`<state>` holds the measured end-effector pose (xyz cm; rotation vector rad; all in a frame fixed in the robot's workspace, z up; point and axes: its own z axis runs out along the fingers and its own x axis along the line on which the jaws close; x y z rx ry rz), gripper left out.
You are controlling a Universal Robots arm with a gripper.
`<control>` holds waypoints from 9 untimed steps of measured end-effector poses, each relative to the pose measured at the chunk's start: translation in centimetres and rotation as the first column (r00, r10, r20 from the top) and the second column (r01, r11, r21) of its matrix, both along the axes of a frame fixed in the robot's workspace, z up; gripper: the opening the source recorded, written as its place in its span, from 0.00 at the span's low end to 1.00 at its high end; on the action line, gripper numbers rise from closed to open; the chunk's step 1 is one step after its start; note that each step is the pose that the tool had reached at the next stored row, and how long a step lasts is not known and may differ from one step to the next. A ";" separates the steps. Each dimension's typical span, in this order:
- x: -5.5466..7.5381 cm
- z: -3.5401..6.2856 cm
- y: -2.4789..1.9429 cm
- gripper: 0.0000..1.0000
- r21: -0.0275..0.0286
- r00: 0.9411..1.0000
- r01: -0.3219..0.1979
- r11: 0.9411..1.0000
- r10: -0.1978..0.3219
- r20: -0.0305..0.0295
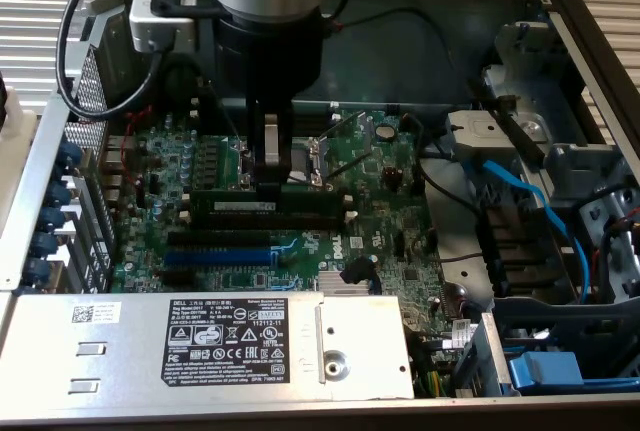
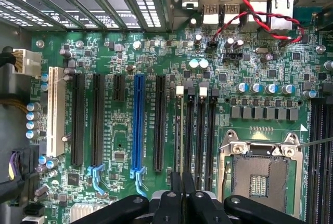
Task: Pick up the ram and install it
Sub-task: 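Insert the ram into the slot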
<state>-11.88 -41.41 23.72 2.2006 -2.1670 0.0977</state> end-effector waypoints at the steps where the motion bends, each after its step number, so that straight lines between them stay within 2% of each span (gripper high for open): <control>1: 0.0 0.09 0.01 0.12 0.000 1.000 -0.001 1.000 0.001 0.000; 5: -0.1 0.28 0.01 0.12 -0.001 1.000 -0.002 1.000 0.002 0.005; 6: -0.1 0.30 0.01 0.12 -0.004 1.000 -0.002 1.000 0.002 0.006; 7: -0.1 0.50 0.01 0.12 -0.009 1.000 -0.002 1.000 0.002 0.009; 9: -0.1 0.75 0.01 0.12 -0.014 1.000 -0.002 1.000 0.002 0.014</control>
